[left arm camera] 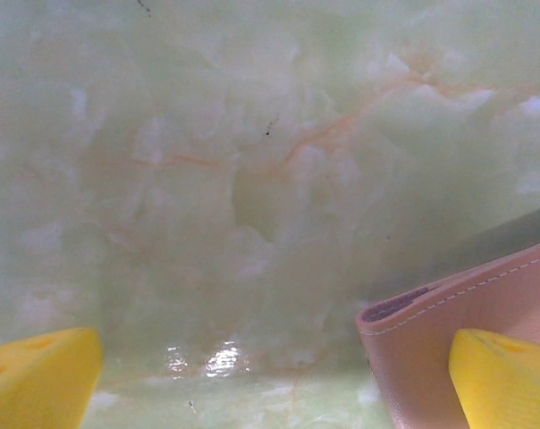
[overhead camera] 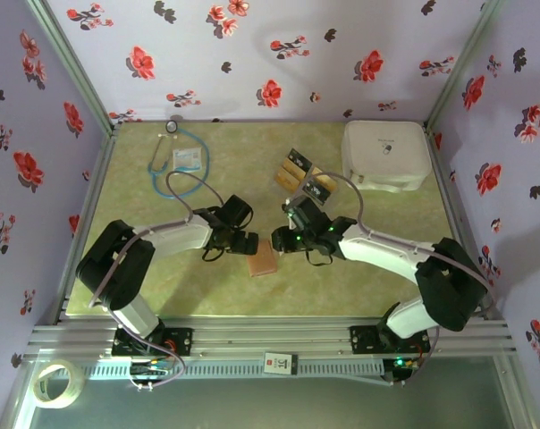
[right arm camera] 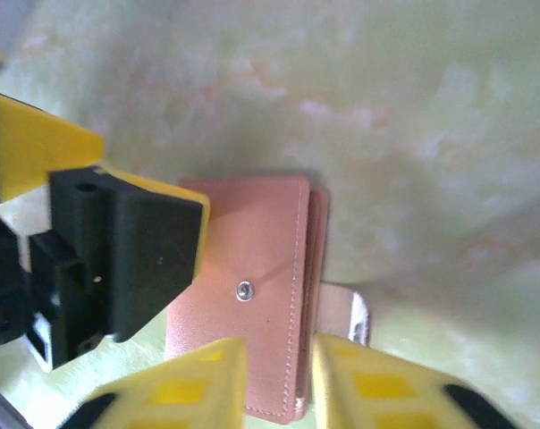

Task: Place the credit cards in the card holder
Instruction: Close the card holder at the center of the table, then close the button on the card holder.

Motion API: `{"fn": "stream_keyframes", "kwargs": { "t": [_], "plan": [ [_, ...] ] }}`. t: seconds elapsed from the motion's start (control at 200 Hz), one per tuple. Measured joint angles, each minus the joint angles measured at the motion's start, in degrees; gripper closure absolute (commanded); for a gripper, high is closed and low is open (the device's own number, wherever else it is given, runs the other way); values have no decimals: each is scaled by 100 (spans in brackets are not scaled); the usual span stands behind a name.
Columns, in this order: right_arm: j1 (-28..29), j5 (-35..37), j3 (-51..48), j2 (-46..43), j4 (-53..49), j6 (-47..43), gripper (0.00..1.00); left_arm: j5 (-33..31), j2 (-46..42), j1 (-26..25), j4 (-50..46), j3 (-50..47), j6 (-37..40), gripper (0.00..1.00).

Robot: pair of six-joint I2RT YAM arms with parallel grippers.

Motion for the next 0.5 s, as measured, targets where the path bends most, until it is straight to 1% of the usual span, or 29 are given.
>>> {"fn": "stream_keyframes", "kwargs": {
  "t": [0.15, 0.275, 0.38, 0.5],
  "plan": [
    [-33, 138, 105, 57, -417, -192, 62, -107, 11, -55, -26, 24, 0, 0],
    [-33, 155, 245, 236, -643, -302, 64, -164, 39, -92, -57, 59, 2, 0],
    [-35, 155, 363, 400, -706, -345, 68, -192, 42, -92, -66, 63, 2, 0],
    [-39, 151, 407, 581, -723, -415, 76, -201, 42, -107, -66, 63, 2, 0]
  ]
}}
